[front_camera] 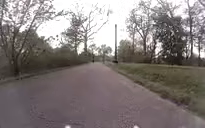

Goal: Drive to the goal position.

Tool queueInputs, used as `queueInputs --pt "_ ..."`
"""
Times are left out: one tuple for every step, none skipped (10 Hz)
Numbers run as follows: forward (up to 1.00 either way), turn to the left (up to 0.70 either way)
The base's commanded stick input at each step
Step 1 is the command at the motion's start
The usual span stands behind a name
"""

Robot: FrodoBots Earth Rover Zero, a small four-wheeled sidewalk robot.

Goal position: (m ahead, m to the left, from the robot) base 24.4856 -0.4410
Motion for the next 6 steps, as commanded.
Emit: queueInputs --pt "1.0 0.0" --pt "1.0 0.0" --pt "1.0 0.0" --pt "1.0 0.0" --pt "1.0 0.0" --pt "1.0 0.0"
